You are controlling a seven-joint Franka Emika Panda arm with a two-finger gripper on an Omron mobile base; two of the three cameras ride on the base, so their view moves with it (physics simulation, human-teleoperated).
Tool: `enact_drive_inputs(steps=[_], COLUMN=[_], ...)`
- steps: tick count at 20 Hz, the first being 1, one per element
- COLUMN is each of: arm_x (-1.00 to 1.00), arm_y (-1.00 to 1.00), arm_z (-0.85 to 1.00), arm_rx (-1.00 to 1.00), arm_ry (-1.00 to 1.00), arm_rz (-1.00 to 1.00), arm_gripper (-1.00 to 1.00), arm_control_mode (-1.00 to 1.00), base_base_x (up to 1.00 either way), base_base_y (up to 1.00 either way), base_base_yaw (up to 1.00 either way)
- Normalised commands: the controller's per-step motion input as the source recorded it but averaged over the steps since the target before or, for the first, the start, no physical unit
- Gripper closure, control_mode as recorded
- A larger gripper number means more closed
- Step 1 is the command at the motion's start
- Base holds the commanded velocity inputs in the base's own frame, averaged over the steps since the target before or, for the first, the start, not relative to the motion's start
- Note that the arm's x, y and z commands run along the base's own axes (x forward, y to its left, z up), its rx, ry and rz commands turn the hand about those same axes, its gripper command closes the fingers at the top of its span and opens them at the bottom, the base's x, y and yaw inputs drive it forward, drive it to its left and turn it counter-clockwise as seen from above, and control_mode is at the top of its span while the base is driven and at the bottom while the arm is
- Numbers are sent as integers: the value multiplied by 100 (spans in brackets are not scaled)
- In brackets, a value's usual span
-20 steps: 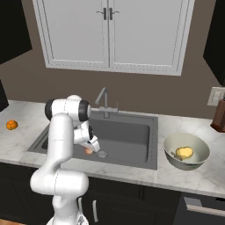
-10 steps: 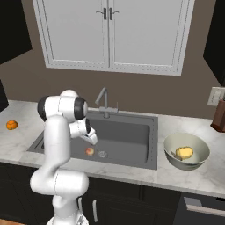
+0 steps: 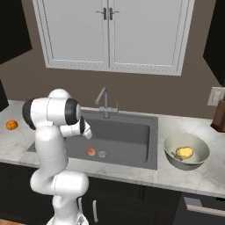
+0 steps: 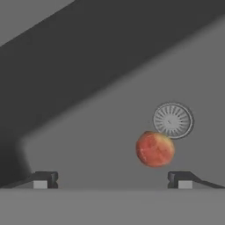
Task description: There is a mixed pile of frozen fruits and vegetables on the counter. Locate all the frozen vegetables and place the items in a bowl on the counter. Take all the frozen fruits and defrost them in a running sink.
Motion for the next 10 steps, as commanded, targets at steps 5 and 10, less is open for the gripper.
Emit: enact_drive_inputs(steps=[5, 10], arm_x=[-28, -43], arm_y=[5, 2], arm_z=[100, 100], arm_rx=[8, 0], arm_ry=[-13, 2], arm_rz=[0, 1], arm_gripper=[-100, -100], arm_control_mode=[-100, -100], base_base_x=[0, 0], base_base_y=[0, 0], base_base_yaw=[0, 0])
